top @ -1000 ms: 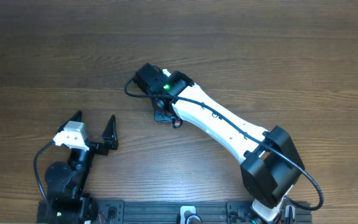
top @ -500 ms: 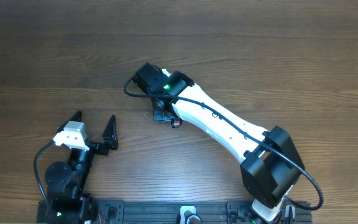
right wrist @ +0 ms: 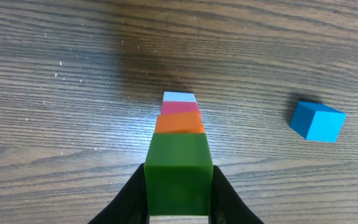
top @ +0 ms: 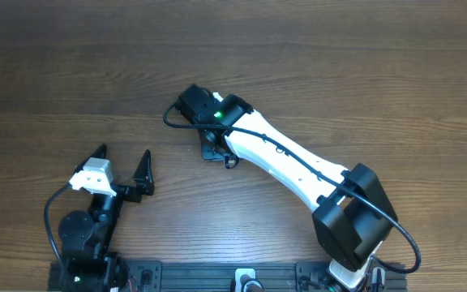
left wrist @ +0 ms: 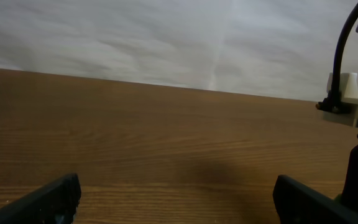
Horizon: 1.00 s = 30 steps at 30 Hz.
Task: Stack Cubes
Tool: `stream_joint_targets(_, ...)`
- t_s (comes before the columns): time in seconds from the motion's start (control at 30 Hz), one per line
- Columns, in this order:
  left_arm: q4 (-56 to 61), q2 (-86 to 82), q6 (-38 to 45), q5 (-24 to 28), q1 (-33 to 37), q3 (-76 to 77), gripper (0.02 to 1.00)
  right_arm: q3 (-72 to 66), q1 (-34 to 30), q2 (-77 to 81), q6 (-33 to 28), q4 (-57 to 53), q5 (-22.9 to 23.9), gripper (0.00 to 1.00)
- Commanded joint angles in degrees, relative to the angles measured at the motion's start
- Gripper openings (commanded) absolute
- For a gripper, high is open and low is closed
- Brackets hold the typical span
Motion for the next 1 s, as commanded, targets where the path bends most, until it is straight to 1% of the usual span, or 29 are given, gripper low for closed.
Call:
stream_joint_targets(0.03, 0.0, -0.5, 0.9, 0.1, -0.2, -0.3, 1.000, -0.9, -0.8, 0.8, 0.3, 0.4, -0.5, 0.014)
stream_joint_targets(0.3, 0.0, -0.5, 0.9, 0.1, -0.2, -0.3, 1.000, -1.1, -0.8, 0.8, 0.3, 0.9, -0.5, 0.020)
stream_joint_targets(0.4, 0.0, -0.5, 0.9, 0.1, -0.2, -0.3, 1.000, -1.2, -0.8, 0.8, 0.3, 1.2, -0.5, 0.051)
stream_joint_targets(0.57, 0.0, -0.5, 0.9, 0.1, -0.2, -0.3, 1.000, -1.7, -0.9, 0.8, 0.3, 1.8, -0.5, 0.066)
stream_joint_targets(1.0, 0.0, -0.5, 0.9, 0.1, -0.2, -0.3, 1.000, -1.7, -1.0, 0.8, 0.3, 2.3, -0.4, 0.084)
